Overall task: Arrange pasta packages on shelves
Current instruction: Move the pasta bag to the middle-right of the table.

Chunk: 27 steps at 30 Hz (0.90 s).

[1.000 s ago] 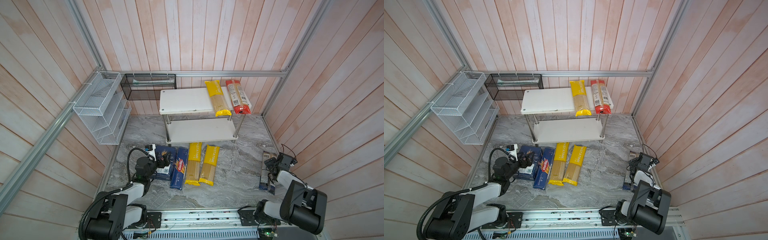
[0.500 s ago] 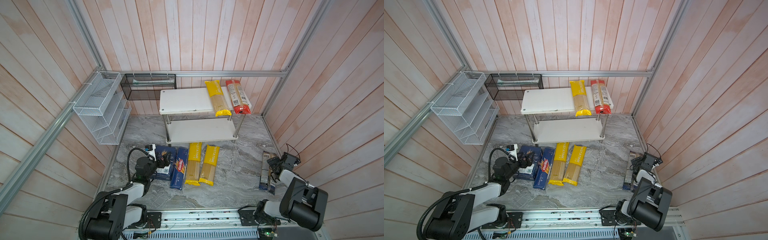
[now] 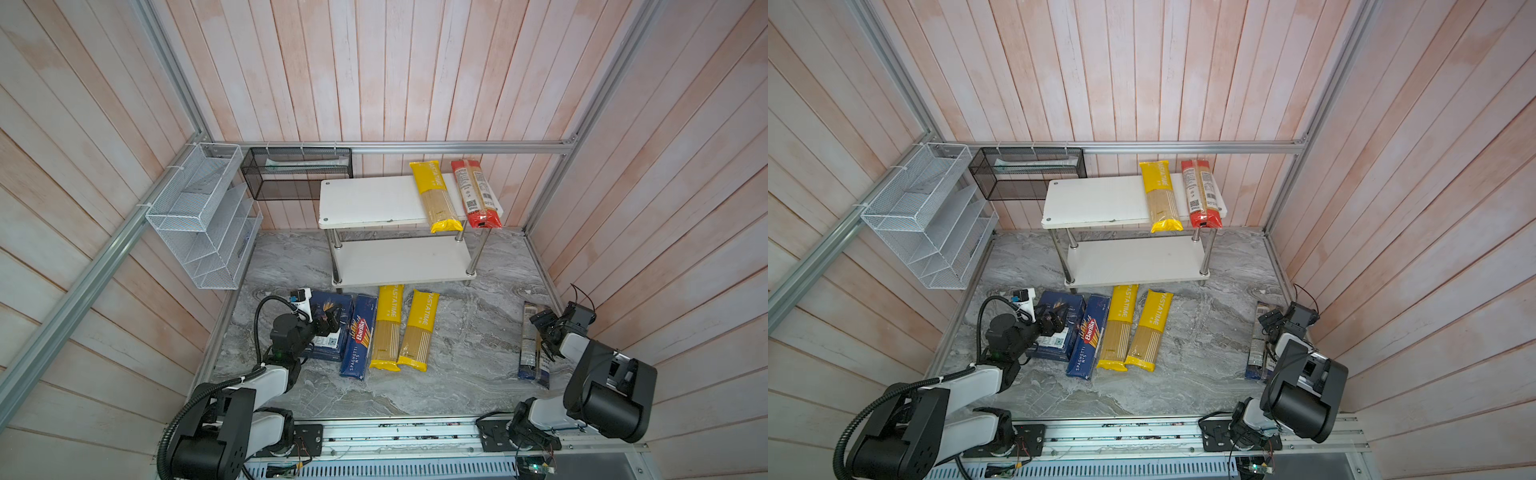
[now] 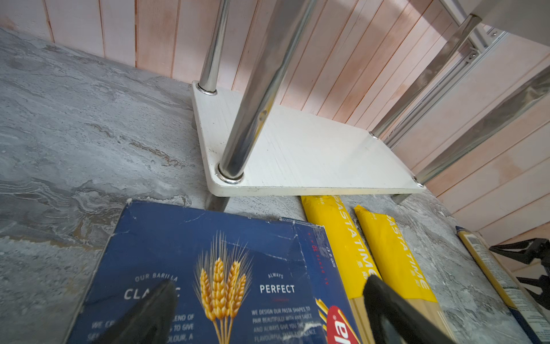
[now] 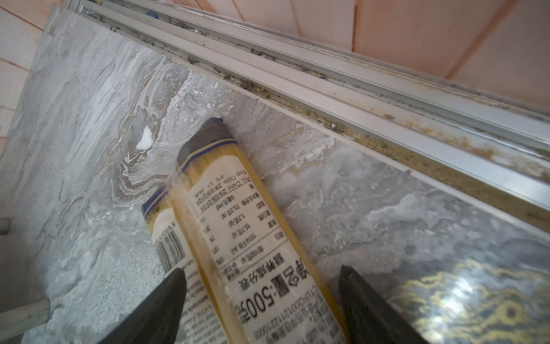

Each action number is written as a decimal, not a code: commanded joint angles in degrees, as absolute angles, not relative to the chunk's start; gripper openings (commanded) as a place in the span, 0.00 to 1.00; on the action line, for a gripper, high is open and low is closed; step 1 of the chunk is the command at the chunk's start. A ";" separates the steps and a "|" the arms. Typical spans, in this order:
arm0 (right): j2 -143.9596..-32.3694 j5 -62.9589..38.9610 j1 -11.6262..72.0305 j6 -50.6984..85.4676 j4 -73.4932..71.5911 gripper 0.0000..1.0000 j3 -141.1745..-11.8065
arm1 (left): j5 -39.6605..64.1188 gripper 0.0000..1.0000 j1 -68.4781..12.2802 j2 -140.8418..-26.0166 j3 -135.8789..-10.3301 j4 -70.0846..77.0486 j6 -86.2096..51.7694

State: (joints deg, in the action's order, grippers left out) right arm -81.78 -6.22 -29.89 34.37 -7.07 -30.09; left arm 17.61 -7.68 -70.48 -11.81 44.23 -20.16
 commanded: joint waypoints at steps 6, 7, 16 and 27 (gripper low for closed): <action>-82.57 -13.22 -27.82 32.24 -2.61 0.81 -29.37 | 17.54 1.00 -7.96 -71.11 -11.60 44.92 -19.78; -82.15 -12.95 -27.24 31.88 -2.32 0.81 -29.20 | 17.49 1.00 -7.98 -71.25 -11.65 44.92 -19.79; -82.49 -12.82 -24.11 30.41 0.11 0.80 -29.92 | 17.81 1.00 -8.09 -71.63 -12.04 44.56 -19.76; -82.23 -16.46 -15.84 32.07 2.59 0.80 -28.52 | 17.80 1.00 -8.09 -72.05 -12.49 44.06 -19.76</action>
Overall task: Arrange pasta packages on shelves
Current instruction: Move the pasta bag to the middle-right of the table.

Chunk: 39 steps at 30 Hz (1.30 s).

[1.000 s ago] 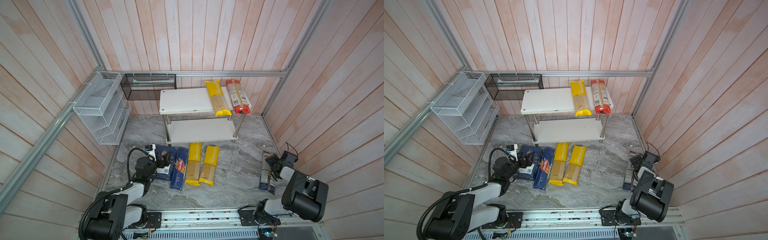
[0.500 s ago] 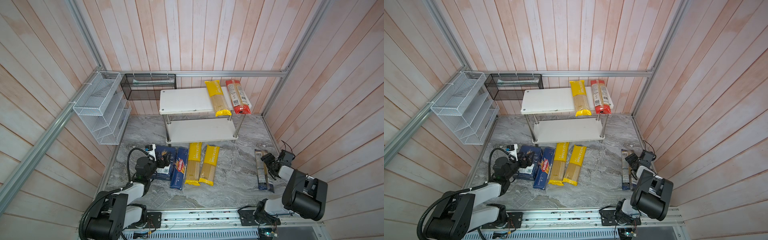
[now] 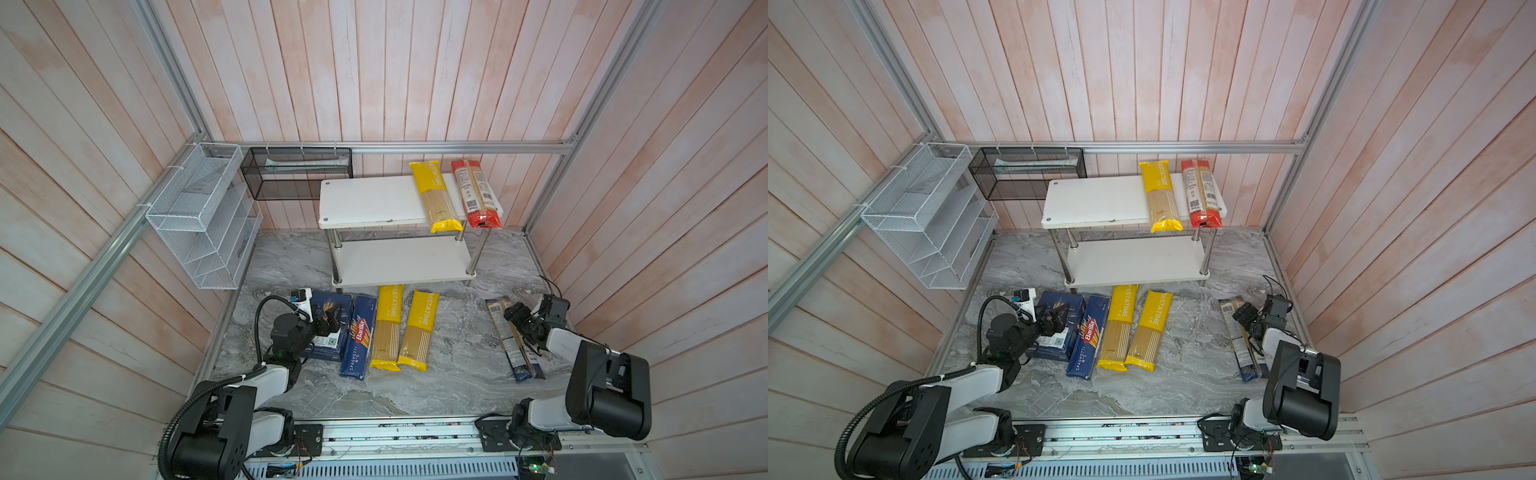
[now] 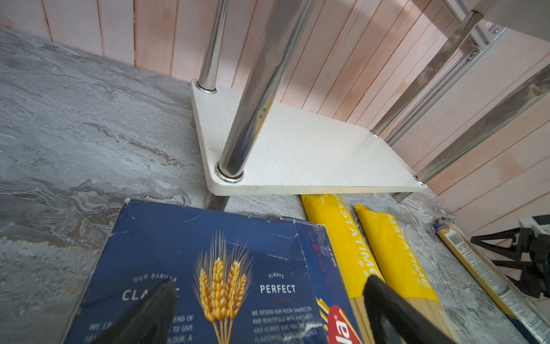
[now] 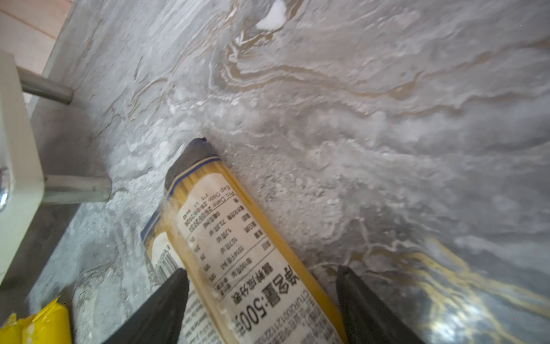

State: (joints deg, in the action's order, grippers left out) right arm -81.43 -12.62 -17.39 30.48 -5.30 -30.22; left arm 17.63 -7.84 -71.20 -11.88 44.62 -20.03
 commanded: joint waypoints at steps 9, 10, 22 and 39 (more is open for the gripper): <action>-76.08 -12.36 -14.34 29.01 13.89 0.80 -28.55 | 17.79 1.00 -8.28 -72.07 -12.48 43.97 -19.60; -75.28 -12.09 -14.41 29.32 14.13 0.80 -28.03 | 17.78 1.00 -8.26 -72.07 -12.54 44.02 -19.56; -73.27 -18.46 -9.90 35.68 8.50 0.79 -23.59 | 17.64 1.00 -8.44 -71.71 -12.06 44.56 -19.54; -75.18 -18.08 3.45 33.76 19.82 0.79 -29.20 | 17.69 1.00 -8.46 -72.09 -12.49 44.21 -19.34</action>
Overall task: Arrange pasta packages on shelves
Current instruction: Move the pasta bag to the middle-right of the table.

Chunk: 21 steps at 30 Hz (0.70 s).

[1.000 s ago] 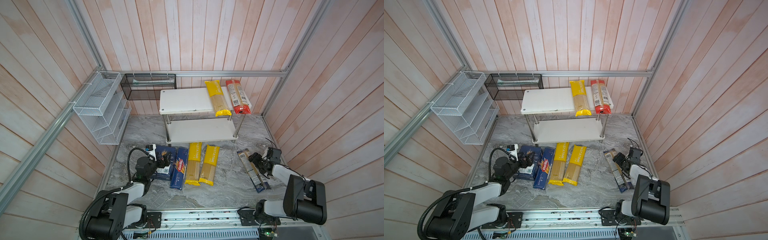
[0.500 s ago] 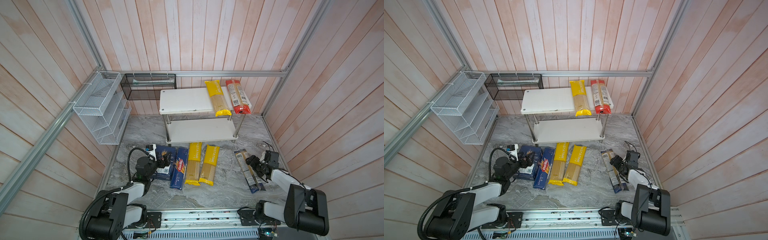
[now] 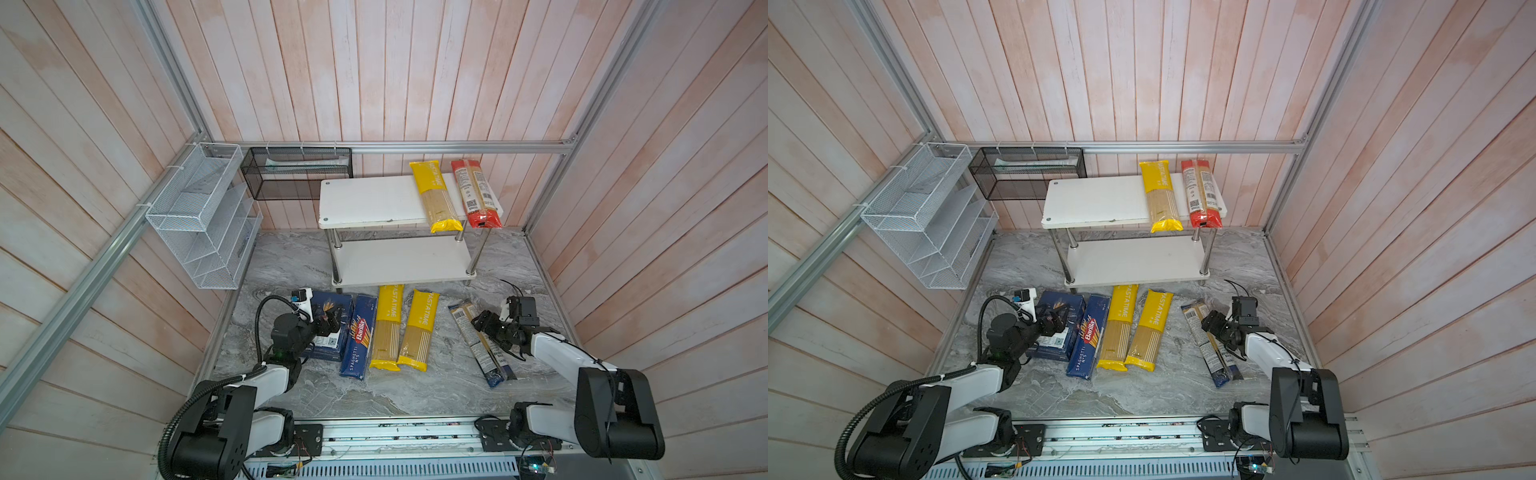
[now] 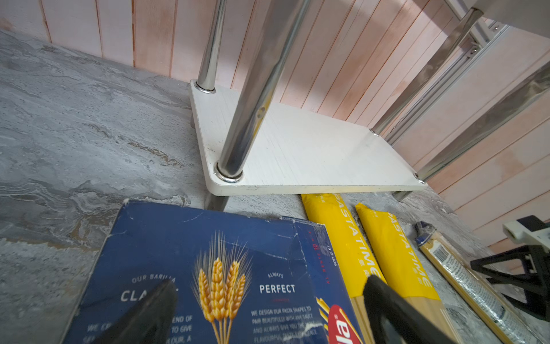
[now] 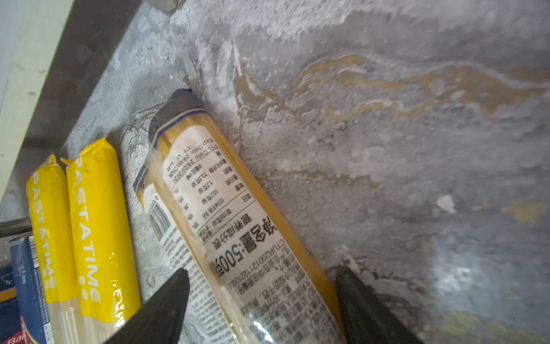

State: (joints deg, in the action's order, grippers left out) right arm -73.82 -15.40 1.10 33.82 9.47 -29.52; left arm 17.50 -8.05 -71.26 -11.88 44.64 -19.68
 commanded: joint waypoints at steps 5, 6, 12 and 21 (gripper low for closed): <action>-75.46 -13.25 8.25 26.84 27.48 0.81 -36.37 | 17.55 1.00 -8.53 -71.97 -12.33 44.16 -19.45; -75.90 -12.41 9.35 25.04 28.78 0.81 -37.80 | 17.51 1.00 -8.59 -72.02 -12.38 44.19 -19.46; -79.36 -4.16 14.50 20.40 31.64 0.84 -43.48 | 17.43 1.00 -8.60 -72.11 -12.48 44.08 -19.42; -88.11 0.83 21.63 19.98 32.11 0.84 -46.36 | 17.40 1.00 -8.67 -71.82 -12.29 44.27 -19.33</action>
State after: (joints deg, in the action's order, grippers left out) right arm -86.08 -0.51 20.12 20.60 29.61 -45.89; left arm 17.47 -8.34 -71.26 -11.88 44.64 -19.53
